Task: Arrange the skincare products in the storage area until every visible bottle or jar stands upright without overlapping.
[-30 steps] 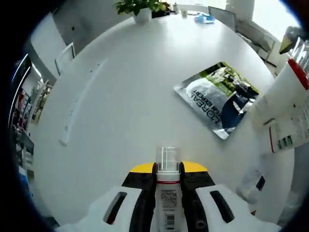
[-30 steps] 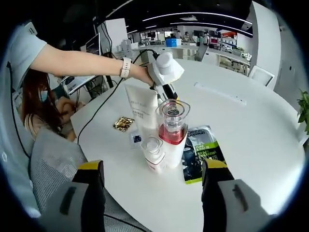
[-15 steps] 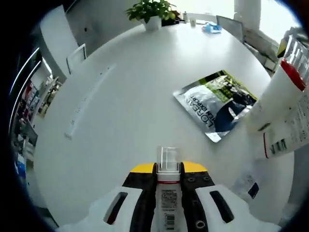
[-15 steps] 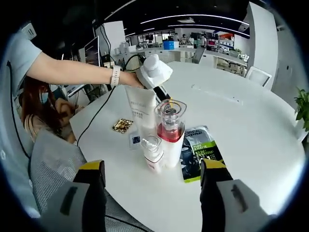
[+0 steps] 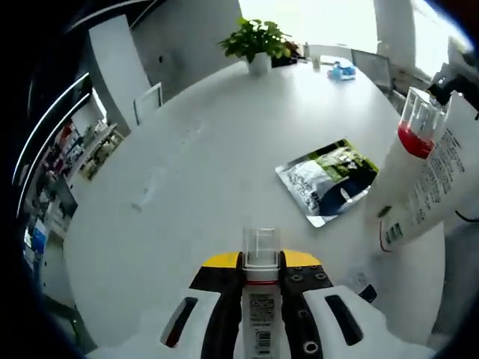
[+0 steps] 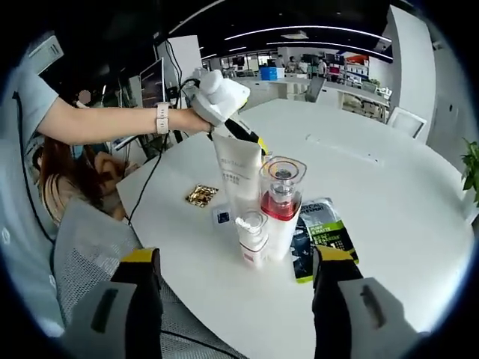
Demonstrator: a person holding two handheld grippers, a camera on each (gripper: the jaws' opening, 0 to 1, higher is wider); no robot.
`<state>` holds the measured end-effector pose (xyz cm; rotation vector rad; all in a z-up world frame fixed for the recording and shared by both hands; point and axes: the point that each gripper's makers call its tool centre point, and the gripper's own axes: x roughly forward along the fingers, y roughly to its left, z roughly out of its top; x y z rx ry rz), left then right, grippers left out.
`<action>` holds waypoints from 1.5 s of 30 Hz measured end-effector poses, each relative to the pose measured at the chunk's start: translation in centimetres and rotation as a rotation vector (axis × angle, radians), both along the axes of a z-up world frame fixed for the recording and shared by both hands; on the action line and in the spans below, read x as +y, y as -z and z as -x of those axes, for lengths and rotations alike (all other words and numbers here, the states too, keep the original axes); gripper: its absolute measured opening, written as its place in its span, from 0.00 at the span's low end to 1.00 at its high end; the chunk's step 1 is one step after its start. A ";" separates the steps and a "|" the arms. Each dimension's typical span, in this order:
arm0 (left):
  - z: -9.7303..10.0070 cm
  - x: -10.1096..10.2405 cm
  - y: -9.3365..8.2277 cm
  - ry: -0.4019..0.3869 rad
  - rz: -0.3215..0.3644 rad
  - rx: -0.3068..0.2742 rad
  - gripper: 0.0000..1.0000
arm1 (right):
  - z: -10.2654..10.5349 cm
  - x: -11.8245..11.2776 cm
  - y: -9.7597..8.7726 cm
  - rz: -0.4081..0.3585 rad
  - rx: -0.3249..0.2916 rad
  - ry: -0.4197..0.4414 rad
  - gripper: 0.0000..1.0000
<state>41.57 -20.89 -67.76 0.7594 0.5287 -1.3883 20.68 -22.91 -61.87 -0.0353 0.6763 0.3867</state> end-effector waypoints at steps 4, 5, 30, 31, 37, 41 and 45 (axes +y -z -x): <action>0.7 0.9 -1.0 -0.027 0.038 0.002 0.14 | 0.0 0.5 -0.5 -0.002 -0.013 -0.009 0.83; 1.0 1.2 -1.4 -0.036 0.051 0.005 0.14 | 0.0 0.7 -0.5 -0.002 -0.014 -0.014 0.83; 5.9 7.2 -3.7 -0.205 0.228 0.092 0.14 | 0.5 3.1 -1.3 -0.044 -0.060 -0.024 0.71; 6.0 7.4 -3.7 -0.209 0.227 0.091 0.14 | 0.5 3.3 -1.3 -0.044 -0.063 -0.035 0.71; 7.7 8.5 -4.1 -0.222 0.240 0.098 0.14 | 1.0 5.2 -1.2 -0.063 -0.067 -0.116 0.72; 8.9 8.8 -4.6 -0.223 0.256 0.104 0.14 | 1.1 5.8 -0.7 -0.080 -0.052 -0.127 0.69; 9.7 9.1 -4.9 -0.226 0.262 0.100 0.14 | 1.5 6.5 -0.2 -0.102 -0.034 -0.148 0.67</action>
